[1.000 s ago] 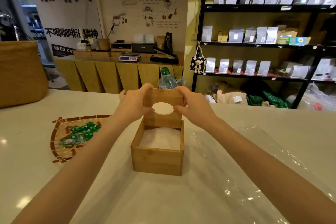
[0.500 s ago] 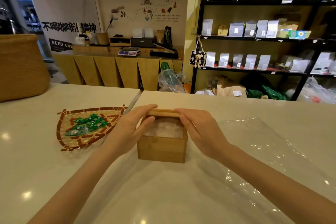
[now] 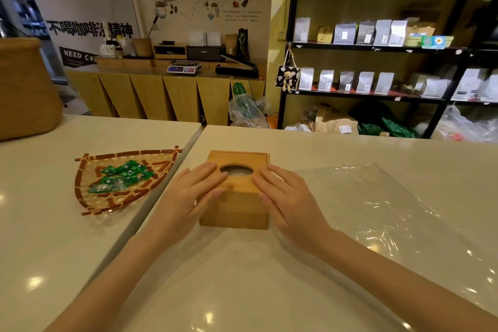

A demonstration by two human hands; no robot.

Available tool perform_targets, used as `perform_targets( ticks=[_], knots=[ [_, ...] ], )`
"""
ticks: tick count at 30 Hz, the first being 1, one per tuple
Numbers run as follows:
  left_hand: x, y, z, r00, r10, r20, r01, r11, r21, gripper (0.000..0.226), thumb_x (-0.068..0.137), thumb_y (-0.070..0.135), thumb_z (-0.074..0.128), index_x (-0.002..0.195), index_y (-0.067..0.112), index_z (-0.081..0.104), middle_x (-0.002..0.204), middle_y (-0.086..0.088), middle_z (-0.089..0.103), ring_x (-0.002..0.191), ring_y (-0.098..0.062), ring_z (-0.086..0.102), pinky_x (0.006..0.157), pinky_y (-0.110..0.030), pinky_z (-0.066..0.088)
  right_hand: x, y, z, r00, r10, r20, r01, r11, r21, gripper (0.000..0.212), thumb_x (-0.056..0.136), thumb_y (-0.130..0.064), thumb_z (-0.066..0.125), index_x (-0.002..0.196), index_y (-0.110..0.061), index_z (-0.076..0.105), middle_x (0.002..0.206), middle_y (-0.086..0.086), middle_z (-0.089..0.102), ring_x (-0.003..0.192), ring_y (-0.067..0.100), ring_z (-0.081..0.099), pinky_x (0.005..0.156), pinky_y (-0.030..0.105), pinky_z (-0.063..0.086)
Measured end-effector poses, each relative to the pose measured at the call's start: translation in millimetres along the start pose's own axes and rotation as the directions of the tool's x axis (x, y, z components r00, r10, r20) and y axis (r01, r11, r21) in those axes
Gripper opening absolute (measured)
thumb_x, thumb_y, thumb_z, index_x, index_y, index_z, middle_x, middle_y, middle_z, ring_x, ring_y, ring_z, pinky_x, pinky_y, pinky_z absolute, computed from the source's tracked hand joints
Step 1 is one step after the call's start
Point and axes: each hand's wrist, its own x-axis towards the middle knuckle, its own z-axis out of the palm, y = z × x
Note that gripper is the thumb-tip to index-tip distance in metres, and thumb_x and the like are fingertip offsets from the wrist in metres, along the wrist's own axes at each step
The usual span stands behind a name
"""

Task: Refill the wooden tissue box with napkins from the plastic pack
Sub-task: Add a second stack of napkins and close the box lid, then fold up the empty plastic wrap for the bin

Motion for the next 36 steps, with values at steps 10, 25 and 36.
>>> perform_targets(
  ticks=[10, 25, 36],
  knots=[
    [0.2, 104.6, 46.6, 0.943, 0.311, -0.118, -0.307, 0.950, 0.050, 0.036, 0.090, 0.039, 0.041, 0.094, 0.015, 0.068, 0.091, 0.002, 0.073, 0.084, -0.011, 0.065, 0.072, -0.023, 0.046, -26.6, 74.8, -56.3, 0.893, 0.449, 0.029, -0.445, 0.871, 0.206, 0.036, 0.096, -0.028, 0.041, 0.130, -0.018, 0.049, 0.132, 0.003, 0.057, 0.123, 0.020, 0.048, 0.103, 0.033, 0.033],
    [40.1, 114.9, 141.8, 0.919, -0.124, 0.374, -0.039, 0.916, 0.399, 0.071, 0.085, 0.060, 0.031, 0.129, 0.004, 0.038, 0.142, -0.008, 0.039, 0.137, -0.022, 0.025, 0.110, -0.037, 0.023, -138.7, 178.0, -87.0, 0.418, 0.906, 0.067, -0.871, 0.420, -0.254, 0.040, 0.086, -0.036, 0.049, 0.105, -0.002, 0.058, 0.122, 0.017, 0.055, 0.125, 0.035, 0.033, 0.095, 0.041, 0.035],
    [45.4, 127.8, 149.0, 0.966, -0.132, 0.222, 0.189, 0.948, -0.256, 0.059, 0.077, 0.009, 0.065, 0.130, 0.024, 0.044, 0.119, -0.005, 0.052, 0.091, -0.013, 0.054, 0.081, -0.028, 0.044, -136.9, 175.8, -88.9, 0.405, 0.913, -0.054, -0.912, 0.399, -0.096, 0.055, 0.078, -0.033, 0.062, 0.128, -0.016, 0.045, 0.124, 0.012, 0.055, 0.118, 0.033, 0.042, 0.095, 0.040, 0.034]
  ],
)
